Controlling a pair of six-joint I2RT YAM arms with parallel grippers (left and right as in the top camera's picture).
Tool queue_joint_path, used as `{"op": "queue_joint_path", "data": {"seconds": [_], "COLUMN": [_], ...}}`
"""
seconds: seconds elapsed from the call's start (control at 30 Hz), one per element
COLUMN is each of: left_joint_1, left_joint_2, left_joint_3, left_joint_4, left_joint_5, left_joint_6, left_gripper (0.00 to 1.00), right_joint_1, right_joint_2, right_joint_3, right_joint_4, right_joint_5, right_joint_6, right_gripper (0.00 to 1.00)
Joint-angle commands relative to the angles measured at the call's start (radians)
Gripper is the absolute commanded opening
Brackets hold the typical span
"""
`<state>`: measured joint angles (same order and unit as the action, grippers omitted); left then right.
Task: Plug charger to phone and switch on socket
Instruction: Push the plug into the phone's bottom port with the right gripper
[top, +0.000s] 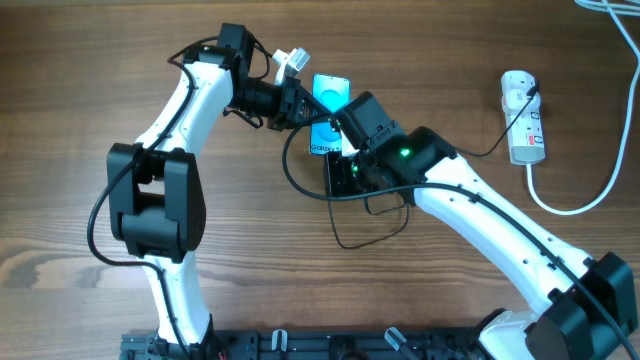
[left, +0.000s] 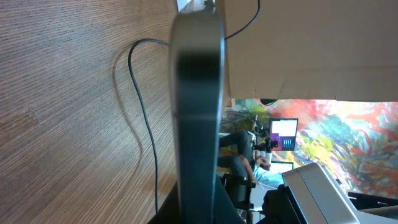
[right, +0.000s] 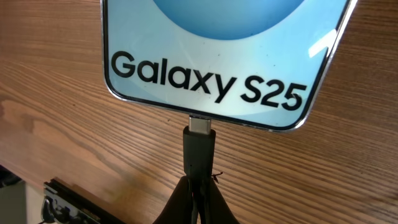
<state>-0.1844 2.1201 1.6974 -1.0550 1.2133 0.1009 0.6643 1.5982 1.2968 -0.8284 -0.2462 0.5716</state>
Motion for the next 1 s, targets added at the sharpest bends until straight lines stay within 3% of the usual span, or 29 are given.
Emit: {"op": "queue_joint_path", "data": {"seconds": [0.0, 0.97], "left_joint_1": [-0.007, -0.019], "left_joint_2": [-0.033, -0.033], "left_joint_3": [0.014, 0.014], "left_joint_4": [-0.003, -0.023], "left_joint_5": [0.053, 0.053], "left_joint_6": [0.026, 0.026], "left_gripper": [0.04, 0.04], "right_joint_1": [-0.001, -0.001], "right_joint_2": [0.008, 0.008], "right_joint_3": [0.011, 0.011], "right_joint_4": [0.005, 0.009], "right_joint_5": [-0.014, -0.018], "right_joint_6": [0.008, 0.034], "right_gripper": [0.05, 0.04]}}
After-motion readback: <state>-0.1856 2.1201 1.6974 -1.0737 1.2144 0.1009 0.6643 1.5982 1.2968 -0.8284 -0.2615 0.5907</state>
